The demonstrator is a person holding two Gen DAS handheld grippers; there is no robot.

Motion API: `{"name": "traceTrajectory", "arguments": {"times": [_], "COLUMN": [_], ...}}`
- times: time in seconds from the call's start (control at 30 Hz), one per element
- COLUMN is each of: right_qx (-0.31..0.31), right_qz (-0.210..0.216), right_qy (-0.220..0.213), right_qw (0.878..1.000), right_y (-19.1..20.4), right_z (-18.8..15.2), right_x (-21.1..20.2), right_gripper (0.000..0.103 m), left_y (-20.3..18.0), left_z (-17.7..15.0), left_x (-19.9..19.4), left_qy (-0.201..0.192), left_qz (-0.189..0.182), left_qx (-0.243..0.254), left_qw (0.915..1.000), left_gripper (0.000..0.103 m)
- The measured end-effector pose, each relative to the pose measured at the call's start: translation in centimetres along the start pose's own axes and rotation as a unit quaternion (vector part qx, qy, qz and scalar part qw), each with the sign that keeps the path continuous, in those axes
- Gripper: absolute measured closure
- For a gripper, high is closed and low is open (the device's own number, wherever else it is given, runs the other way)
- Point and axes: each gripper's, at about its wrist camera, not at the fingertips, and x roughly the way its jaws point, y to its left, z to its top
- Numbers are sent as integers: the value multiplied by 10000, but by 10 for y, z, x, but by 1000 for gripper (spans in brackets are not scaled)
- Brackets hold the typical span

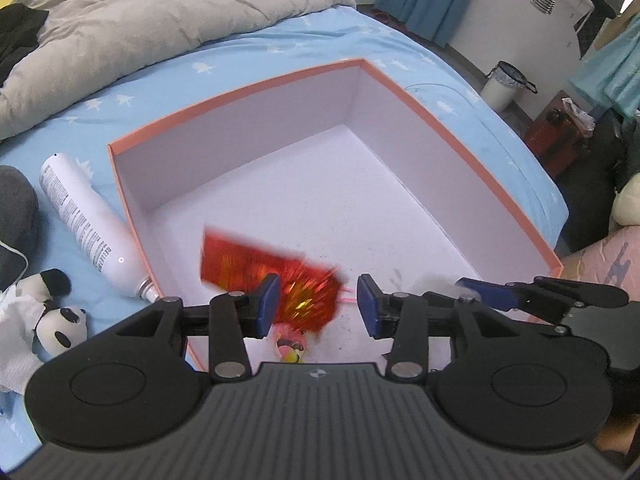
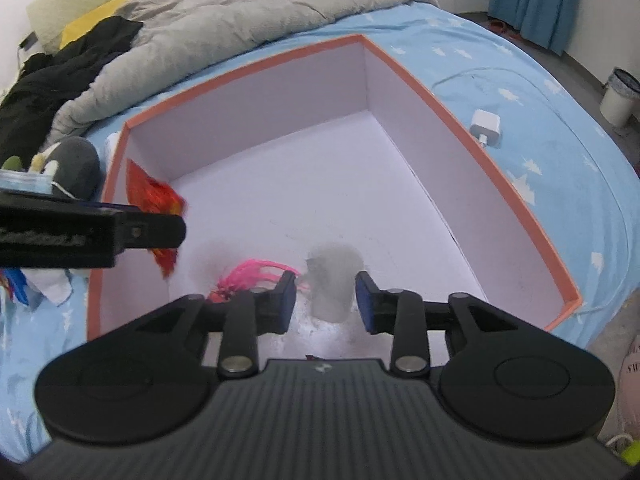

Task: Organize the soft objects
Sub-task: 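Open both tools to drop the wrapper and plastic piece into the box, then withdraw both tools from the box toward the pile of plush items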

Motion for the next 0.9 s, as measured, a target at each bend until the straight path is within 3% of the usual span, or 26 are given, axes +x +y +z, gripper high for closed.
{"name": "traceTrajectory", "arguments": {"times": [0.33,0.9], "right_qx": [37,-27], "right_qz": [154,206], "right_qy": [-234,-1400], "right_qw": [9996,9899], "right_y": [-3,8], "right_z": [-10,-61], "right_x": [-20,-104], "right_gripper": [67,67], "left_y": [-2,-3], "left_z": [-14,-84], "left_x": [-26,-122], "left_qy": [-343,-1366], "left_qz": [17,-85], "left_qx": [32,91], "left_qw": [9994,9905], "left_gripper": [55,55]}}
